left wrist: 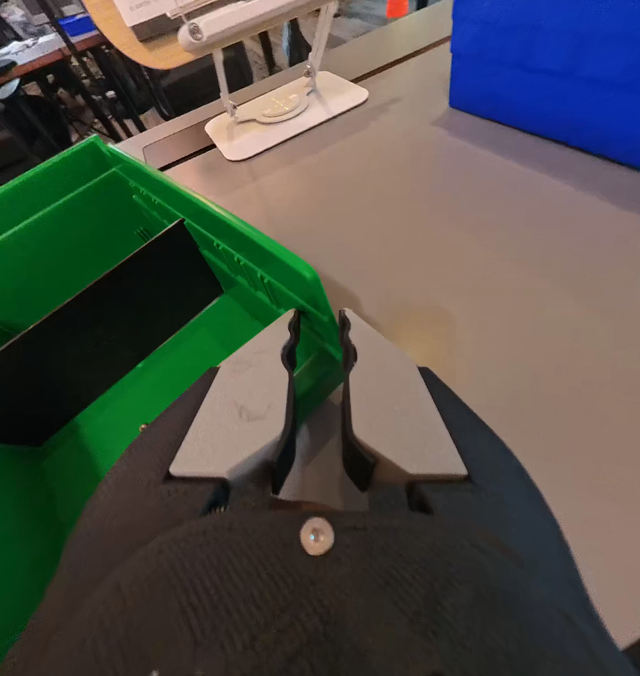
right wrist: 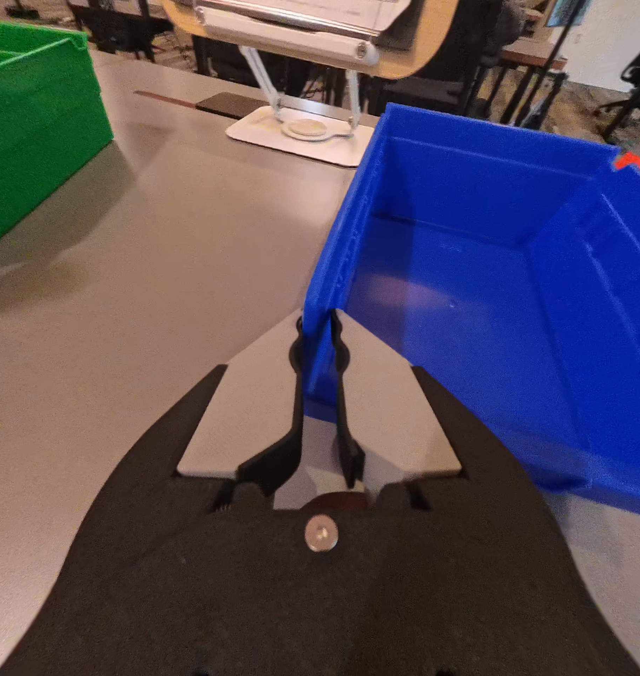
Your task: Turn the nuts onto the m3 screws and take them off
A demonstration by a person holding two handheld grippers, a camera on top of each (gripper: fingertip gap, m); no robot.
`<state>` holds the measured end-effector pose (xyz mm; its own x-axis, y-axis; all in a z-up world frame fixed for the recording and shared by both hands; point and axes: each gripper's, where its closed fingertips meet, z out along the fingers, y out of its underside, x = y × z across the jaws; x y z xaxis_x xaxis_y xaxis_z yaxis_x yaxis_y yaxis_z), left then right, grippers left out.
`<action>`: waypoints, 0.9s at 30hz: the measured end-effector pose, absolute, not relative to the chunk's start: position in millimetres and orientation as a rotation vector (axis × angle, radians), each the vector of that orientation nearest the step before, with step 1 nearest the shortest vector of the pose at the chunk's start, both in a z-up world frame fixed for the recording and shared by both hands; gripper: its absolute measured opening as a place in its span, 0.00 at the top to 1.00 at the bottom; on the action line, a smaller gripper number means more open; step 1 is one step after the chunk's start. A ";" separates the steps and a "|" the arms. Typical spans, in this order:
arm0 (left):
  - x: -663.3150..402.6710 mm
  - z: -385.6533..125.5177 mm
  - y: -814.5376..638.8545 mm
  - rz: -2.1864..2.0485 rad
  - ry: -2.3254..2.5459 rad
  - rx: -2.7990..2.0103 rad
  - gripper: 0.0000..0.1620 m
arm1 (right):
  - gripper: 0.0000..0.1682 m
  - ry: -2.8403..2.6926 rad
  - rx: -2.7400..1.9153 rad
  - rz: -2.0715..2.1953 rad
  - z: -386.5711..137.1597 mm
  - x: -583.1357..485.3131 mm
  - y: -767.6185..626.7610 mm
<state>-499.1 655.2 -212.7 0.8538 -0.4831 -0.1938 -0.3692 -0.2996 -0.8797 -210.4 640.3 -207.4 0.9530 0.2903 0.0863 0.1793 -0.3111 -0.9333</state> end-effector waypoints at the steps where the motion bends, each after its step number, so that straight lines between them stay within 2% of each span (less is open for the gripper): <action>1: -499.0 -213.0 657.3 -0.141 0.670 -1.915 0.88 | 0.96 -0.316 -1.896 0.087 -207.6 -203.8 643.4; 5: -502.1 -213.6 660.7 -0.249 0.758 -1.903 0.88 | 0.99 -0.181 -1.879 0.061 -211.2 -182.1 654.2; 13: -507.8 -214.0 670.6 -0.469 0.731 -1.882 0.89 | 0.97 -0.090 -1.890 0.097 -211.0 -191.3 668.3; 23: -507.2 -214.7 665.9 -0.449 0.778 -1.846 0.89 | 0.98 0.038 -1.849 0.050 -204.9 -199.5 669.4; 25: -506.2 -214.7 661.3 -0.467 0.799 -1.839 0.89 | 0.97 0.036 -1.813 0.065 -199.7 -197.7 662.7; 27: -504.6 -214.6 655.9 -0.493 0.830 -1.827 0.89 | 0.90 -0.050 -1.753 0.096 -190.3 -204.8 653.8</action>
